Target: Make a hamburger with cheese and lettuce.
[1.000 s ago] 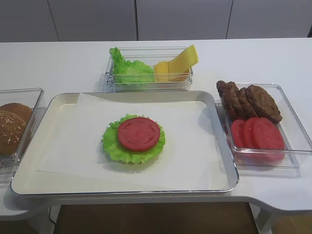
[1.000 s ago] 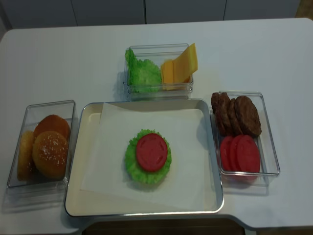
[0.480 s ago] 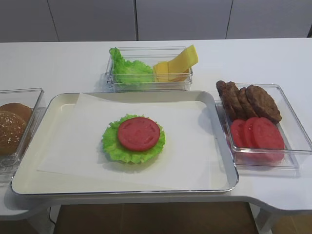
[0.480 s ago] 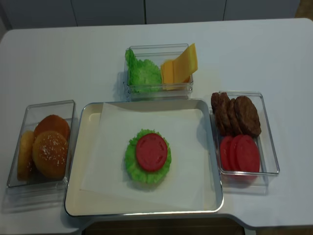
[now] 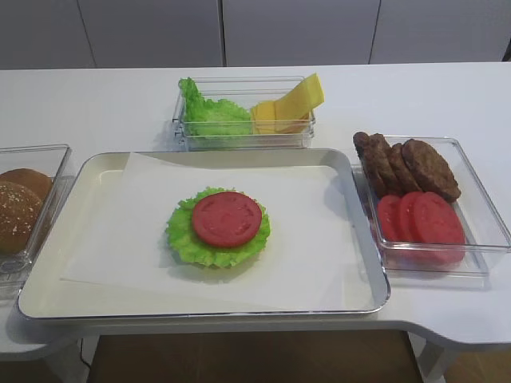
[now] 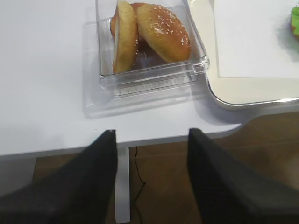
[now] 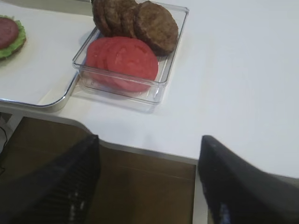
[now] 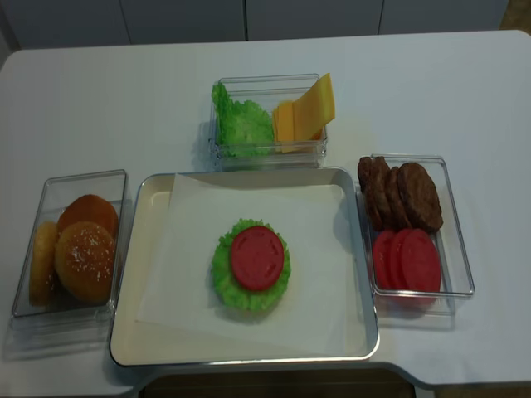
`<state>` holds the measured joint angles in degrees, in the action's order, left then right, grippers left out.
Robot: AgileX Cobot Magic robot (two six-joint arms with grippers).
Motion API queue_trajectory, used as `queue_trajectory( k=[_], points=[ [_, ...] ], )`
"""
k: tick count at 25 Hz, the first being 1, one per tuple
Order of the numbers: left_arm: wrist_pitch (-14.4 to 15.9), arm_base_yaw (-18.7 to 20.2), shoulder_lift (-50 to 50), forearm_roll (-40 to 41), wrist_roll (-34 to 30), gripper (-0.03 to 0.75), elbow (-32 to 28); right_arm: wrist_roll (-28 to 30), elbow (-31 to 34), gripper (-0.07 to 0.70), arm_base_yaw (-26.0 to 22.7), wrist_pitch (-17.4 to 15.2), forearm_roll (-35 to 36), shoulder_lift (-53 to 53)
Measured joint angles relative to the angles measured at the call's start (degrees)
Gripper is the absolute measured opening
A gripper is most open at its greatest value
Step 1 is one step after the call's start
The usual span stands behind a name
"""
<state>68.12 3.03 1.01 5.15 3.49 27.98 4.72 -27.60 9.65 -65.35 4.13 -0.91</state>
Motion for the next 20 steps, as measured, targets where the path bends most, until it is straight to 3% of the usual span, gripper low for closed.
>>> queue_trajectory(
  k=[5,20],
  points=[
    [0.0,0.0,0.0,0.0,0.0,0.354,0.0,0.0,0.3,0.515,-2.6,-0.4,-0.1,0.0],
    [0.0,0.0,0.0,0.0,0.0,0.353,0.0,0.0,0.3,0.515,-2.7,-0.4,-0.1,0.0]
  ],
)
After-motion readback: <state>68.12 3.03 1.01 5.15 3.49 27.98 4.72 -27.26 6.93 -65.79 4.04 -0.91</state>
